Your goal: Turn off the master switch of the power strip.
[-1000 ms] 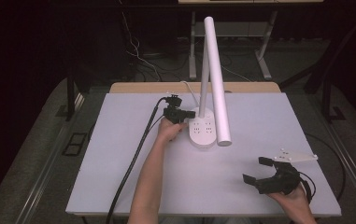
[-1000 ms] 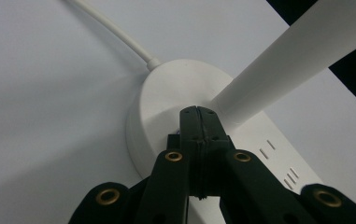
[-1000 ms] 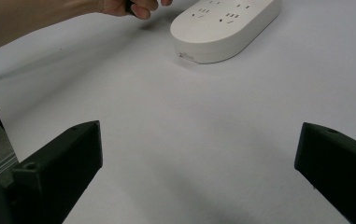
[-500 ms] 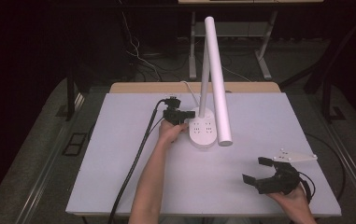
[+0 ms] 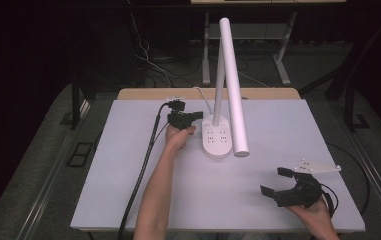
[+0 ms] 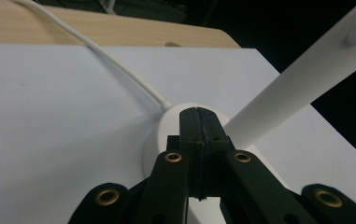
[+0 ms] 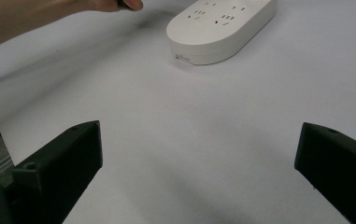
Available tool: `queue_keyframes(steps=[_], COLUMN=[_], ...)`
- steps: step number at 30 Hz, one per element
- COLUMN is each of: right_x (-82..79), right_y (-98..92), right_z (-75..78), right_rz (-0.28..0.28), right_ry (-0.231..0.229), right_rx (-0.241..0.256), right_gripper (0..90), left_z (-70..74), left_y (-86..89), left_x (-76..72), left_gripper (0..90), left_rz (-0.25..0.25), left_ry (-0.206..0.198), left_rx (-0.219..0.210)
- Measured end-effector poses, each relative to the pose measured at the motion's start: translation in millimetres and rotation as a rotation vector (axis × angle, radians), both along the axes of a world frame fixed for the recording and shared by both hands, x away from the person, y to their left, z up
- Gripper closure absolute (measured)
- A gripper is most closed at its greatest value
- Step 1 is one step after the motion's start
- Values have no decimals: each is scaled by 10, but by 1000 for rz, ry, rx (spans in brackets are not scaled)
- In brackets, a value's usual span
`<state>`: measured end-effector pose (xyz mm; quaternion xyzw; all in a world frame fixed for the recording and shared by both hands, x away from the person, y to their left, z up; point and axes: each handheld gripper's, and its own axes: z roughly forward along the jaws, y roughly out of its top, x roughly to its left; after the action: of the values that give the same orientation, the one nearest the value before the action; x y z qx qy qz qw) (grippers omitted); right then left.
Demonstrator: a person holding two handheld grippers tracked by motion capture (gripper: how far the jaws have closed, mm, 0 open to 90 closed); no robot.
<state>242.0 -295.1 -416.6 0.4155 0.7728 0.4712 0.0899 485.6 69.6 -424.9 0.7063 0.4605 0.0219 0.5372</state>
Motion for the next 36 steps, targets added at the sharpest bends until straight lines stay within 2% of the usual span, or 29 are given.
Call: queue_keyframes(steps=[6,12,21,25,29,32,34,36], right_x=[0,-1,-2,-1,2,0,-2,-2], right_y=[5,4,16,14,15,19,21,24], right_z=[0,0,0,1,2,2,2,0], right_rz=[-3,-4,0,-1,0,-2,-3,-4], right_ry=[0,-1,-8,-7,-11,-11,-12,-12], right_rx=[-2,-3,-6,-6,-5,-5,-5,-7], right_gripper=[4,4,4,4,4,4,4,4], left_z=[140,211,375,452,497,507,508,513], left_y=[158,235,325,392,493,570,619,678], left_x=[-35,-119,-316,-411,-539,-621,-653,-690], left_gripper=[900,899,896,853,820,751,648,501], left_rz=[1,-3,-39,-48,-52,-61,-76,-89], left_ry=[-21,-32,-83,-99,-115,-115,-99,-90], left_rx=[15,13,6,21,10,11,5,3])
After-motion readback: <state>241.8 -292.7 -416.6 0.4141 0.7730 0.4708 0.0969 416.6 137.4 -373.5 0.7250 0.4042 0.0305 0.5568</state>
